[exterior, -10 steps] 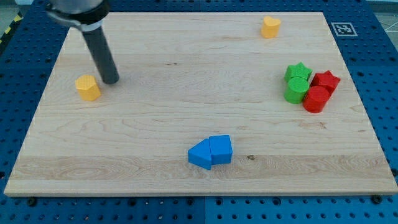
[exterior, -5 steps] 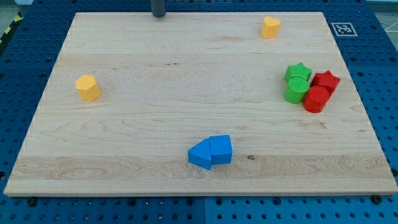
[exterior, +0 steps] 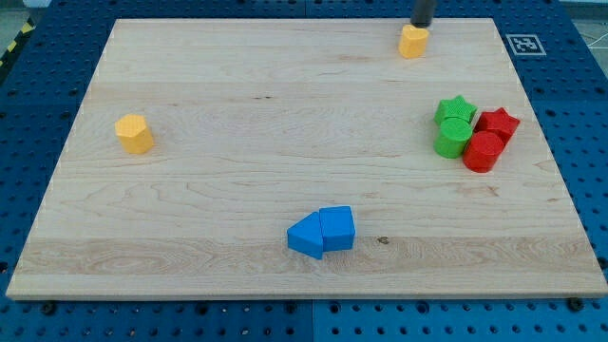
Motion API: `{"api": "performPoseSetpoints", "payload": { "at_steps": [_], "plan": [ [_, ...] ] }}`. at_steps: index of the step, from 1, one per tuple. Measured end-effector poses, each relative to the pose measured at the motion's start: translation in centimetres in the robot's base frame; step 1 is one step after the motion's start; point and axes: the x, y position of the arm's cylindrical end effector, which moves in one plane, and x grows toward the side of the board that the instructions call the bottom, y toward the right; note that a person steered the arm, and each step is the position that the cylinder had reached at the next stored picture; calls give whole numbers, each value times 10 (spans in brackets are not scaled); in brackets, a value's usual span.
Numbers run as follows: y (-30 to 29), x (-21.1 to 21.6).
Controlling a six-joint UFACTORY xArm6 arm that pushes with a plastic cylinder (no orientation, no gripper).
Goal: Push the yellow heart closer to yellow hexagon
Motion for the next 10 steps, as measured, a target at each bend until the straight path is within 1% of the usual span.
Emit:
{"api": "performPoseSetpoints", "payload": {
  "at_steps": [1,2,3,4,5,6,9,10],
  "plan": [
    [6,41],
    [0,58],
    [5,45],
    [12,19],
    [-26,30],
    [-54,60],
    [-149,114],
    [-181,121]
  ]
}}
